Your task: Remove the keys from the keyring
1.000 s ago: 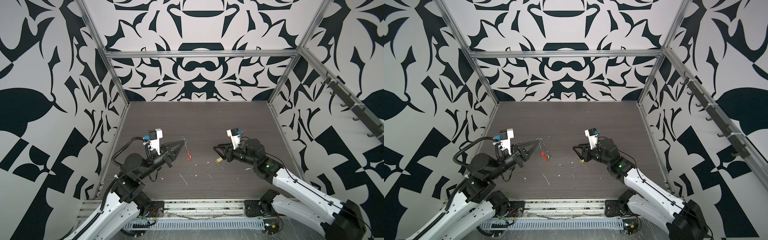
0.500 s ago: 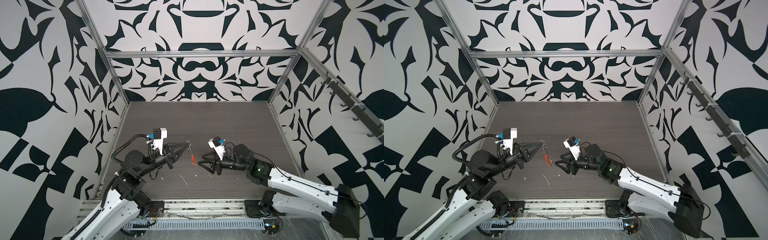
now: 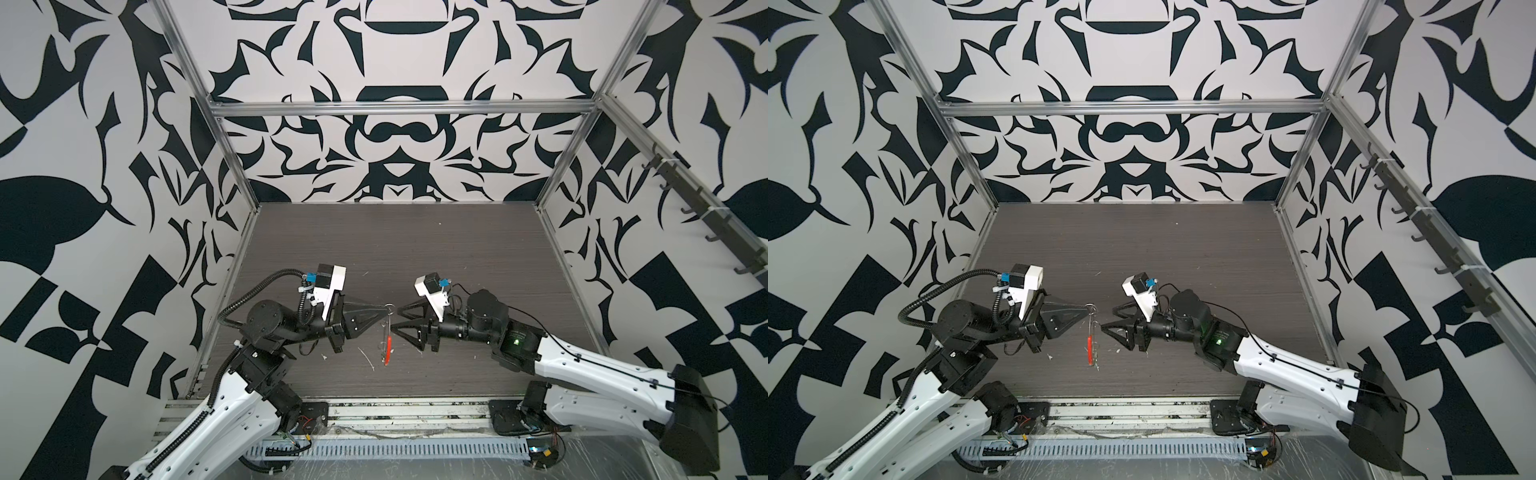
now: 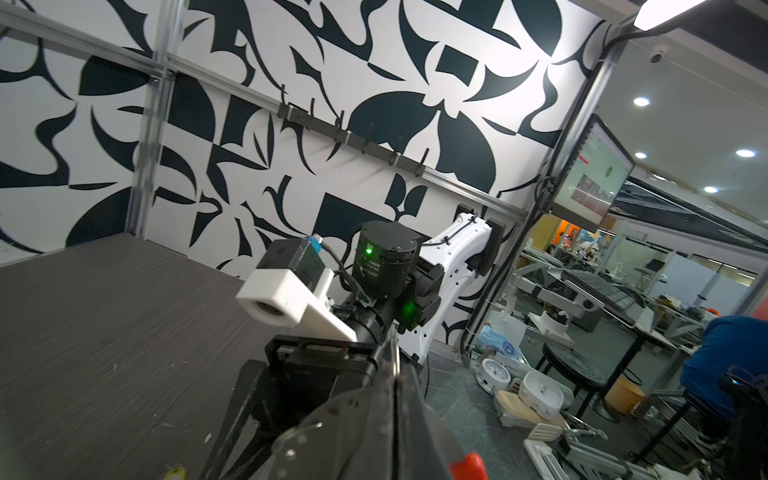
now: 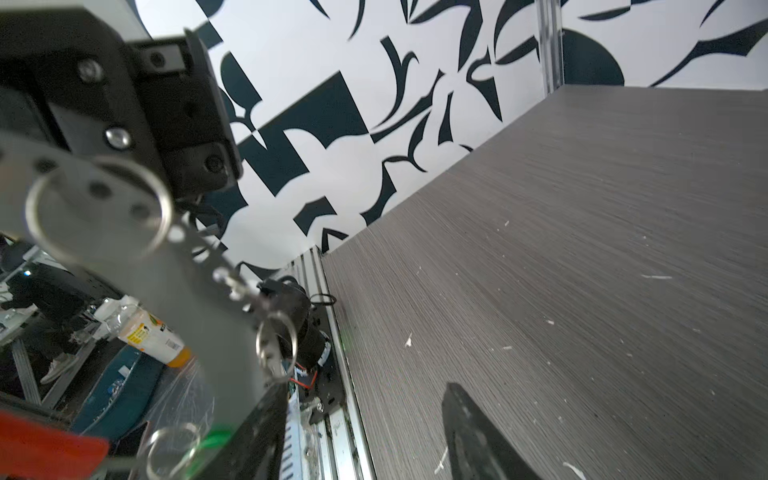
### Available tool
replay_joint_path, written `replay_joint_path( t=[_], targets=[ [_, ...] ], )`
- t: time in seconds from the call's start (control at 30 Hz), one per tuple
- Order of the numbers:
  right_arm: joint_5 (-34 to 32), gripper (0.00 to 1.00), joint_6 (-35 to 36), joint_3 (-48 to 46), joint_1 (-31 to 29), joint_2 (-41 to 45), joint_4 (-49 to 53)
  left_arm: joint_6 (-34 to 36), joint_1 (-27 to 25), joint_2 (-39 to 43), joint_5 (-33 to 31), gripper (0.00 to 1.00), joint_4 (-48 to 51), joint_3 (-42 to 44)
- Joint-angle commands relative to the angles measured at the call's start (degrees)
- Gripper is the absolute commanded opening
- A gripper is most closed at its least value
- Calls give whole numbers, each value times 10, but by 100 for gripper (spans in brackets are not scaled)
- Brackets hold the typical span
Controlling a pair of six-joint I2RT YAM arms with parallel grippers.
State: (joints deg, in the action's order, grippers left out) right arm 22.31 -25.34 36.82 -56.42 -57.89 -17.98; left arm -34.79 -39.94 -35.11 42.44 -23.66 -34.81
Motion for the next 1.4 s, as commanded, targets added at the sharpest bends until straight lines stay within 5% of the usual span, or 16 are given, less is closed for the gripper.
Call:
replay_joint_path(
  t=[0.0,0.83,1.17,1.37],
  targets=[
    [20,64,-11,27,-10,-3,-63,-22,-1,-4,39,0,-66,-3],
    [37,61,-3,51,-52,-24,-91,-34,-1,4,5,0,-73,7],
    [36,24,7,64,-59,-29,-91,-33,-1,10,-11,0,-65,16],
    [10,5,17,63,-60,-13,-59,-8,-1,38,-74,0,0,14]
  ],
)
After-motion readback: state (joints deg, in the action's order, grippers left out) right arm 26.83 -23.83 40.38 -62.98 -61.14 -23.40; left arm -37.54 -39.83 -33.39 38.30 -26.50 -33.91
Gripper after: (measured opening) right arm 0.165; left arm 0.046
